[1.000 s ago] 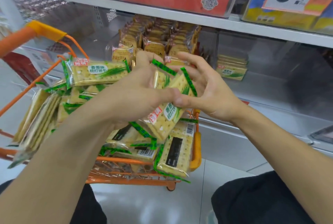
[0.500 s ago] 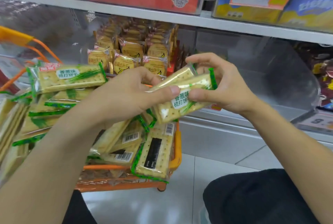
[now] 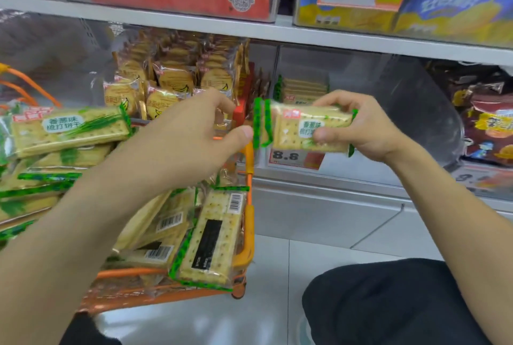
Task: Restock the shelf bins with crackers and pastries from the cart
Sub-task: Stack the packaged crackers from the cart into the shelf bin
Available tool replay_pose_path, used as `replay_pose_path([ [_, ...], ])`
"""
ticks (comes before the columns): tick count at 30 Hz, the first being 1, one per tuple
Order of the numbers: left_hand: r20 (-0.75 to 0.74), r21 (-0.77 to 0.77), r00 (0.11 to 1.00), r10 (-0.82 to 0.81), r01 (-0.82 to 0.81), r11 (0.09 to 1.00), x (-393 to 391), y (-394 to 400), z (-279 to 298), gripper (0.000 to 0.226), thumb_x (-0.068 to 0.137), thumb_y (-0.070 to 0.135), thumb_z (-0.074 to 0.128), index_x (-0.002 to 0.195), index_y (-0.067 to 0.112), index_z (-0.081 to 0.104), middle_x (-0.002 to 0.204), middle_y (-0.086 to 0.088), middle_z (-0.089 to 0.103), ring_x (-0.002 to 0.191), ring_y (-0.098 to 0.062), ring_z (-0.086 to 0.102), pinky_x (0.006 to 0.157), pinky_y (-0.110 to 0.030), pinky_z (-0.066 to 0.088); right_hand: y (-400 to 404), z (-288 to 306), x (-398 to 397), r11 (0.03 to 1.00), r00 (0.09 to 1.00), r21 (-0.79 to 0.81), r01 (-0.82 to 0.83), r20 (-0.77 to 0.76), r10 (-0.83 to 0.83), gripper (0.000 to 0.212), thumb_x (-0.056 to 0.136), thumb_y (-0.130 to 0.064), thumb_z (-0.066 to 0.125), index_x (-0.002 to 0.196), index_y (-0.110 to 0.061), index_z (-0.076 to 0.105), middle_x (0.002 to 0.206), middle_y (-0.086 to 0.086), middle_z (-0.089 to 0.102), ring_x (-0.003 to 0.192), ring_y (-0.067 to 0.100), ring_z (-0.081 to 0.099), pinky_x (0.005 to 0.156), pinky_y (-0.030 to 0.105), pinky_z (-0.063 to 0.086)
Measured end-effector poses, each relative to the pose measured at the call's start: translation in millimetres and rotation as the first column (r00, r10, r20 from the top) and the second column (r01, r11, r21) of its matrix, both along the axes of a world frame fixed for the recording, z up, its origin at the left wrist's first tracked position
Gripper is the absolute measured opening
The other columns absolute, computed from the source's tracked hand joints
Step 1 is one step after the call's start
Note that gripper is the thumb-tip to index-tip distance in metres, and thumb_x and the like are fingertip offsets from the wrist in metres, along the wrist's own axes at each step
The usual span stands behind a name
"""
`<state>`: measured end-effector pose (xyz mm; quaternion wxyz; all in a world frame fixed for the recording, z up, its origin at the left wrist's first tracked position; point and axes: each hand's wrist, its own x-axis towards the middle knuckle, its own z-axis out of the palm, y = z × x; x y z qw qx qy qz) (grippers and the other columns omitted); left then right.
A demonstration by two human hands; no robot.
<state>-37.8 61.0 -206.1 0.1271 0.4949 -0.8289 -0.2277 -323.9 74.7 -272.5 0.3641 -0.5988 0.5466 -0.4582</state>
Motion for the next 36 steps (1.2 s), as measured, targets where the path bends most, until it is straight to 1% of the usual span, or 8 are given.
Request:
replay_pose_path([
  [5, 0.266, -0.026, 0.962, -0.061, 0.07, 0.997, -59.2, -41.5, -7.7, 0.052, 0.101, 0.045, 0.046, 0.14, 0.011, 0.038, 0.132, -0.01, 0.056, 0.117, -0.029, 0.055, 0.081, -0.031, 0.039, -20.2, -20.5, -48.9, 0.959, 0.94, -0.031, 0.283, -0.192, -0.283, 0.053, 0.054, -0.022, 0.094, 0.099, -0.015, 0.067, 0.085, -0.009, 0.066, 0.066, -0.007, 0.059, 0.062, 0.009, 0.045],
  [10, 0.118, 0.073, 0.992, 0.05, -0.059, 0.996, -120.6, -83.3, -39.5, 0.062, 0.102, 0.025, 0.047, 0.149, -0.001, 0.015, 0.129, -0.019, 0.051, 0.102, -0.03, 0.055, 0.072, -0.033, 0.038, -73.6, -50.5, -58.6, 0.916, 0.877, 0.074, 0.394, -0.328, -0.351, 0.056, 0.065, -0.015, 0.094, 0.111, -0.01, 0.063, 0.108, 0.006, 0.062, 0.094, 0.015, 0.058, 0.061, 0.007, 0.042],
  [13, 0.086, 0.097, 0.989, 0.118, -0.127, 0.987, -141.5, -97.0, -54.2, 0.061, 0.097, 0.006, 0.046, 0.148, -0.004, 0.014, 0.138, -0.026, 0.046, 0.12, -0.037, 0.054, 0.078, -0.034, 0.042, -102.3, -65.1, -58.9, 0.894, 0.88, 0.167, 0.415, -0.324, -0.348, 0.063, 0.068, -0.011, 0.093, 0.121, -0.003, 0.061, 0.115, 0.008, 0.059, 0.101, 0.018, 0.055, 0.06, 0.001, 0.04],
  [17, 0.055, 0.013, 0.98, 0.193, -0.194, 0.981, -151.8, -103.1, -68.6, 0.059, 0.093, -0.002, 0.047, 0.146, -0.003, 0.021, 0.137, -0.025, 0.049, 0.124, -0.04, 0.053, 0.096, -0.039, 0.045, -137.8, -68.5, -58.2, 0.811, 0.86, 0.359, 0.463, -0.404, -0.312, 0.095, 0.057, -0.035, 0.097, 0.137, -0.009, 0.055, 0.139, 0.006, 0.057, 0.123, 0.023, 0.056, 0.104, 0.024, 0.045],
  [20, 0.048, -0.07, 0.981, 0.188, -0.184, 0.98, -151.7, -107.1, -79.8, 0.061, 0.091, -0.005, 0.045, 0.147, -0.003, 0.02, 0.13, -0.027, 0.055, 0.119, -0.041, 0.057, 0.092, -0.04, 0.047, -147.4, -75.1, -56.2, 0.706, 0.682, 0.317, 0.633, -0.659, -0.316, 0.126, 0.059, -0.061, 0.089, 0.156, -0.008, 0.028, 0.158, 0.015, 0.036, 0.147, 0.035, 0.032, 0.117, 0.044, 0.034],
  [24, 0.008, -0.096, 0.984, 0.18, -0.179, 0.979, -150.8, -110.3, -85.4, 0.056, 0.09, -0.007, 0.045, 0.142, -0.002, 0.026, 0.121, -0.028, 0.06, 0.111, -0.042, 0.061, 0.086, -0.041, 0.048, -151.9, -80.9, -47.5, 0.669, 0.699, 0.312, 0.675, -0.561, -0.444, 0.134, 0.076, -0.05, 0.083, 0.157, -0.002, -0.012, 0.167, 0.015, 0.011, 0.153, 0.031, 0.016, 0.118, 0.036, 0.026],
  [29, -0.013, -0.126, 0.985, 0.17, -0.17, 0.977, -150.3, -109.4, -87.9, 0.052, 0.09, -0.006, 0.047, 0.139, 0.0, 0.03, 0.119, -0.027, 0.061, 0.109, -0.042, 0.062, 0.085, -0.041, 0.049, -156.6, -83.4, -38.5, 0.732, 0.75, 0.293, 0.615, -0.503, -0.429, 0.132, 0.078, -0.043, 0.085, 0.157, 0.001, -0.011, 0.16, 0.009, 0.035, 0.145, 0.025, 0.038, 0.112, 0.028, 0.037],
  [36, -0.005, -0.133, 0.986, 0.168, -0.167, 0.977, -148.8, -105.7, -87.6, 0.054, 0.089, -0.009, 0.046, 0.14, 0.0, 0.029, 0.119, -0.027, 0.06, 0.107, -0.042, 0.062, 0.082, -0.04, 0.049, -148.6, -79.3, -40.9, 0.735, 0.758, 0.294, 0.611, -0.484, -0.436, 0.133, 0.063, -0.047, 0.093, 0.156, -0.006, 0.007, 0.156, 0.011, 0.036, 0.143, 0.027, 0.039, 0.115, 0.036, 0.039],
])
